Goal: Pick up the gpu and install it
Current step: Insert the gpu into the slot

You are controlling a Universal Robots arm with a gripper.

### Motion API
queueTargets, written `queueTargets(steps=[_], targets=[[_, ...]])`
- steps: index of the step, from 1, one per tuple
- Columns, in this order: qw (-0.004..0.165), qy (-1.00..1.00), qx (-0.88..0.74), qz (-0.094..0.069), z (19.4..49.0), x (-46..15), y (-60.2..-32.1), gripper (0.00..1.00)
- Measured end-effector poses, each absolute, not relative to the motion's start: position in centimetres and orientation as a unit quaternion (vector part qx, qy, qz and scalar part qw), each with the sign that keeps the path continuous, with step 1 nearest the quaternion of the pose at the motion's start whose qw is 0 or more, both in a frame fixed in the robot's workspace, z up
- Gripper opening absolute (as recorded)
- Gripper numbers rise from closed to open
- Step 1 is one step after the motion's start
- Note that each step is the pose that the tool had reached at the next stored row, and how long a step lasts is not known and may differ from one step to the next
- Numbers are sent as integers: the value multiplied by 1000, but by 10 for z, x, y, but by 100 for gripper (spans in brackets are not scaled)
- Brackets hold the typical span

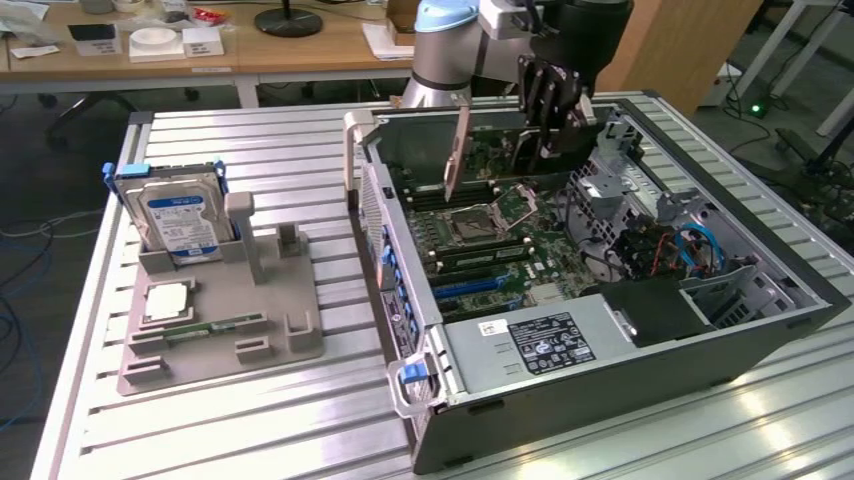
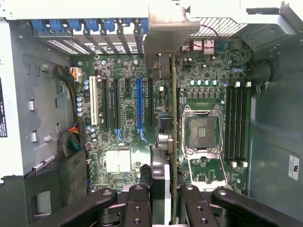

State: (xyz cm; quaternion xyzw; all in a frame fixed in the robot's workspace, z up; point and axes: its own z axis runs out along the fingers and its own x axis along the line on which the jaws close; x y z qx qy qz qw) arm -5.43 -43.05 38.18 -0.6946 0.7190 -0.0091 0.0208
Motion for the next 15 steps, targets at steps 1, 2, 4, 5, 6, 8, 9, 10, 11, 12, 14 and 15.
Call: queueTargets(steps=[1,2,4,5,6,8,9,10,11,12,14,15], targets=[[21,719,-695,-9,382,-54,-430,28],[21,719,-695,-9,382,-54,-431,28],[21,719,-695,-9,381,-54,-431,28],[21,719,-695,-9,381,-54,-431,28],[21,719,-695,-9,380,-54,-431,28],[20,719,-695,-10,379,-54,-431,28],[19,719,-695,-10,378,-55,-431,28],[19,719,-695,-10,378,-55,-431,28],[19,719,-695,-10,377,-55,-431,28],[19,719,-695,-9,376,-55,-431,28],[19,719,-695,-9,375,-55,-431,28],[19,719,-695,-9,375,-55,-431,28]])
